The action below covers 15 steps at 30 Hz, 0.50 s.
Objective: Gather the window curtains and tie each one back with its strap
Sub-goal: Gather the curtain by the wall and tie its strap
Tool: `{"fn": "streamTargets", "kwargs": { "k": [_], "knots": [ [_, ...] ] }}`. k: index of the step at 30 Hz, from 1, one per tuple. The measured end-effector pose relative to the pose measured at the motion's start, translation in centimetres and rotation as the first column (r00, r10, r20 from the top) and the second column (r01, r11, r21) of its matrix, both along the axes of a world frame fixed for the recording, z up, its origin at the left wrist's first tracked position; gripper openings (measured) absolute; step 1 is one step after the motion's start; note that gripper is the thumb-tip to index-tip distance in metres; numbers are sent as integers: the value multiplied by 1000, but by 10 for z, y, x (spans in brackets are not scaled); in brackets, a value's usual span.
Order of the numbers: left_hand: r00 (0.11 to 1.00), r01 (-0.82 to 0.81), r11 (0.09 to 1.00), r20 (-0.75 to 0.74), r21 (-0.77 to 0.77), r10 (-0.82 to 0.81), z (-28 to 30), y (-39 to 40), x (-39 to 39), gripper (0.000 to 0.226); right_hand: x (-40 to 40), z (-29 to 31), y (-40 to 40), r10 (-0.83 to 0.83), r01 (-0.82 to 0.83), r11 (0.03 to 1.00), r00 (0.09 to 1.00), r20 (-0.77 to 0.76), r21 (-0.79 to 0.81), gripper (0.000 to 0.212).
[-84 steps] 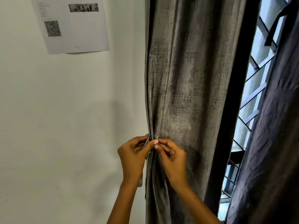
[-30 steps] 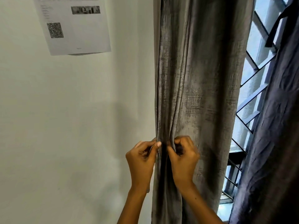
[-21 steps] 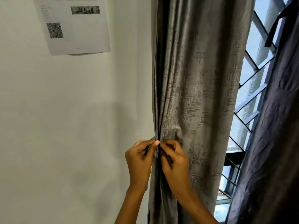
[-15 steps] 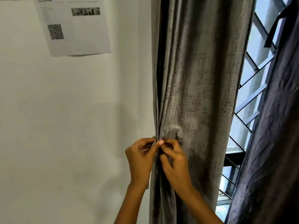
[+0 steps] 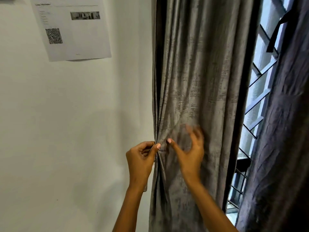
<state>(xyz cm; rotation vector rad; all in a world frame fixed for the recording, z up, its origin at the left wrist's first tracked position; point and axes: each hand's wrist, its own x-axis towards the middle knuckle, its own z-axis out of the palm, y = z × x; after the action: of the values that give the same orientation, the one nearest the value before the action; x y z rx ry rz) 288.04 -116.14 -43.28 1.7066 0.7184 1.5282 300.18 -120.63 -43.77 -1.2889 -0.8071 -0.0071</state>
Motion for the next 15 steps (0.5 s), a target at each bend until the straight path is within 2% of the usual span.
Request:
{"fn": "streamTargets", "kwargs": {
  "k": [1, 2, 4, 5, 6, 7, 8, 9, 11, 12, 15],
  "knots": [
    [1000, -3, 1000, 2, -2, 3, -1, 1, -1, 12, 2, 0, 1, -71, 72, 997, 997, 17, -20, 100],
    [1000, -2, 1000, 3, -8, 2, -1, 3, -3, 15, 4, -1, 1, -52, 52, 998, 999, 15, -38, 114],
    [1000, 0, 1000, -14, -24, 0, 0, 5, -6, 20, 8, 4, -1, 138, -139, 989, 990, -25, -45, 122],
    [1000, -3, 1000, -24, -28, 2, 0, 5, -7, 21, 8, 6, -2, 218, -219, 975, 975, -40, -27, 116],
    [1000, -9, 1000, -29, -25, 8, 0, 5, -6, 21, 8, 5, -4, 256, -256, 967, 966, -16, -6, 98],
    [999, -22, 1000, -28, -15, 22, 1, 4, -5, 19, 8, 2, -4, 227, -227, 974, 972, 60, -2, 72],
    [999, -41, 999, -20, 0, 41, 1, 3, -4, 17, 5, -2, -5, 131, -131, 991, 979, 154, -12, 47],
    [998, -61, 998, -9, 16, 61, 0, 1, -3, 15, 1, -7, -7, 22, -20, 1000, 971, 239, -12, 35],
    [997, -83, 995, 3, 52, 83, -1, -2, 0, 10, -11, -19, -9, -101, 114, 993, 926, 363, -15, 48],
    [996, -85, 994, 4, 71, 85, -2, -3, 1, 8, -17, -24, -10, -103, 128, 991, 903, 418, -31, 59],
    [997, -82, 990, 2, 114, 83, -6, -6, 2, 3, -27, -31, -13, 29, 35, 992, 866, 499, -118, 78]
  ]
}}
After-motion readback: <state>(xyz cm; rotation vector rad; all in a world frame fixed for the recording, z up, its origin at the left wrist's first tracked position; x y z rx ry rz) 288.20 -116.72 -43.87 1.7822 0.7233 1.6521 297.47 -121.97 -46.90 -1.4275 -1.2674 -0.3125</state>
